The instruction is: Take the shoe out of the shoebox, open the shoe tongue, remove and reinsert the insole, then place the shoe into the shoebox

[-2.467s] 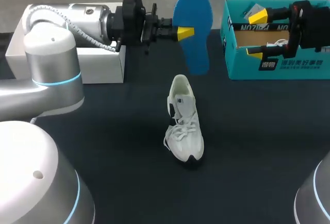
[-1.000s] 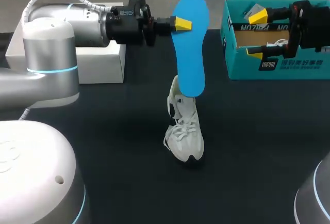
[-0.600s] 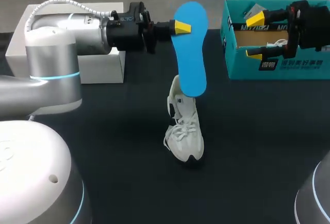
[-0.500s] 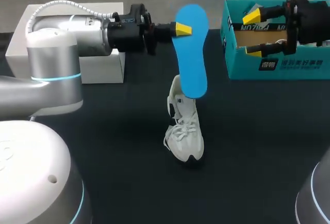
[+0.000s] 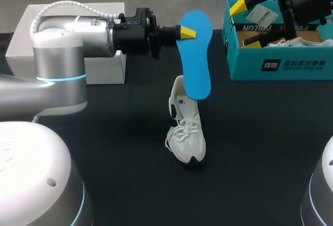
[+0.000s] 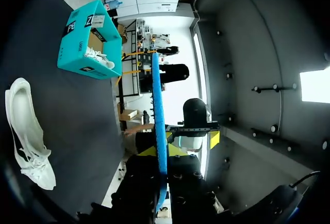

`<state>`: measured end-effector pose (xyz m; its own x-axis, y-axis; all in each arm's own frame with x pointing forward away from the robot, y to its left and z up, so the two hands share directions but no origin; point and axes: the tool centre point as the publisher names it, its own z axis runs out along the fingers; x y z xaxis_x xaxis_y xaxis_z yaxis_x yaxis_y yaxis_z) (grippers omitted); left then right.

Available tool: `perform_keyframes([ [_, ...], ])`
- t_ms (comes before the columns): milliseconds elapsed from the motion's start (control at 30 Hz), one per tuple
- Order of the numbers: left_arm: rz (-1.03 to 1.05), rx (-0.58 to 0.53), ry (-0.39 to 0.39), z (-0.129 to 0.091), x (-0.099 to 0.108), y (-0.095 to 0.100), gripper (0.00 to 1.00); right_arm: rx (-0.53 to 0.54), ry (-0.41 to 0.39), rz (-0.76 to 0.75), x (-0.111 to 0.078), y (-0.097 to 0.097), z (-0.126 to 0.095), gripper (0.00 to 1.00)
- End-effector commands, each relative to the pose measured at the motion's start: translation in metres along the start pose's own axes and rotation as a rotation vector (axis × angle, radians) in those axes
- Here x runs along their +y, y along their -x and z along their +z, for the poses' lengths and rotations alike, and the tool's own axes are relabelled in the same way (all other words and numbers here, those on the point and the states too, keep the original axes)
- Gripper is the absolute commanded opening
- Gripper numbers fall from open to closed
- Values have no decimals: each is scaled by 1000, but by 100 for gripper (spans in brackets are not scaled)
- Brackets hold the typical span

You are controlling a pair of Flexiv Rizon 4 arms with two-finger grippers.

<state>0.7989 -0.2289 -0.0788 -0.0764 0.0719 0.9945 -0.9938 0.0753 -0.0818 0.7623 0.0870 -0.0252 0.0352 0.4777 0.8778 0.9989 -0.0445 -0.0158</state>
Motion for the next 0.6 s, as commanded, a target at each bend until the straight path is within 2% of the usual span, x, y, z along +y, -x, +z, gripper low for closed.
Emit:
perform_keyframes([
  [33,-6,1,4,1,-3,3,0,-161,-8,-17,3,-18,4,100],
  [333,-10,-1,9,1,-3,2,0,-178,-27,-38,6,-28,8,100],
  [600,-42,-11,10,3,-10,9,0,-382,54,-49,2,-49,17,100],
])
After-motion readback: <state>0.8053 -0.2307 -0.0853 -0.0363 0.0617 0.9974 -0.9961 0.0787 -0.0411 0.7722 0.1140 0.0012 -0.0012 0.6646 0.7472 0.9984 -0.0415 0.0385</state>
